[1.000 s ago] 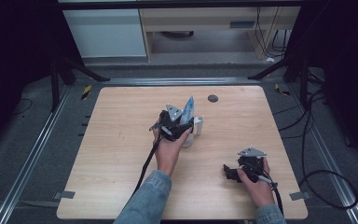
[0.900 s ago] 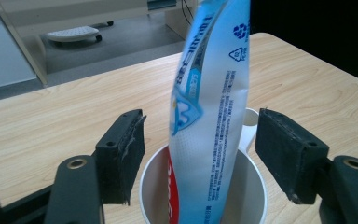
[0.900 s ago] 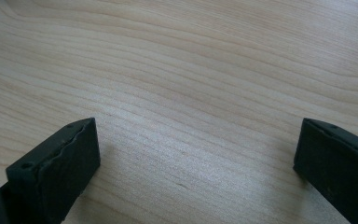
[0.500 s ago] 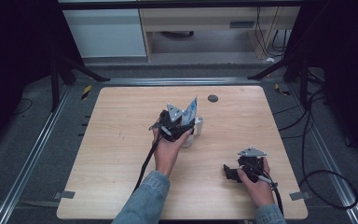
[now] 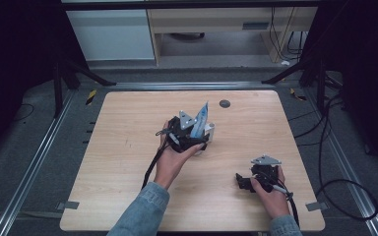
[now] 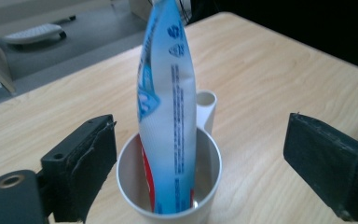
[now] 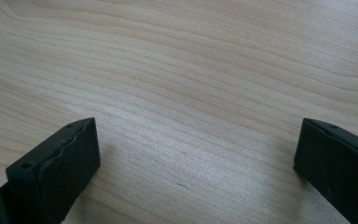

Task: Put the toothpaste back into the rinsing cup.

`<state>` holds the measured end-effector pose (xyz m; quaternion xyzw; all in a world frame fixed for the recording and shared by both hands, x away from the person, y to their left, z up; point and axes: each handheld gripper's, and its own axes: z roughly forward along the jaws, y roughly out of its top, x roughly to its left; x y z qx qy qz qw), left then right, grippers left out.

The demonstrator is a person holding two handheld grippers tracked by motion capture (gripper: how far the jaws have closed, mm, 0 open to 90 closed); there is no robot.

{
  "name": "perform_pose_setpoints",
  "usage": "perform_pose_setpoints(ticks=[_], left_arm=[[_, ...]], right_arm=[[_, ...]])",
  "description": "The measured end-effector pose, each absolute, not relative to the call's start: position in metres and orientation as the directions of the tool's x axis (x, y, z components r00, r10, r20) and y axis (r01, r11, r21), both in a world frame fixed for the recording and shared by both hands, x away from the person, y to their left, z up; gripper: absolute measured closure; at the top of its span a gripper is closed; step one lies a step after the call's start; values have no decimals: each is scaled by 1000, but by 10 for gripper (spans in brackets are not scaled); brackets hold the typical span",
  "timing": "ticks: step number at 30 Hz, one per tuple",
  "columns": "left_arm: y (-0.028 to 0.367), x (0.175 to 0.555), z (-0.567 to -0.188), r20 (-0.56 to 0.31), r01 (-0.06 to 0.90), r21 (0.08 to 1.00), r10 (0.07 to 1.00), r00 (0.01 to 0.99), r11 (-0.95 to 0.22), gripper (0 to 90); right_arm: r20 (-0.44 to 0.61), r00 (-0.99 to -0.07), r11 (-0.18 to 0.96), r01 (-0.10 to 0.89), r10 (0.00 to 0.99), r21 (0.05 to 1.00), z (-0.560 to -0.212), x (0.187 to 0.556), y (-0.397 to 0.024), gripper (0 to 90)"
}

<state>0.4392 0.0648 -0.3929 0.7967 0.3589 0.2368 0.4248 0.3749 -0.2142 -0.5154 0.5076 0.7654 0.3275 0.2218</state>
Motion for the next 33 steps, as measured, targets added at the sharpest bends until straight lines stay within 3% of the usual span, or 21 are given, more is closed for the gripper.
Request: perform_pose_setpoints(ticks=[17,33], left_arm=[[82,427,-400,69,456,778,779,623,-433,72],[163,415,-428,72,547,728,840,538,-413,59]], right_arm=[[-8,-386,270,632,922,727,-515,375,-214,4],[-4,-380,264,634,925,727,-516,373,-213,4]])
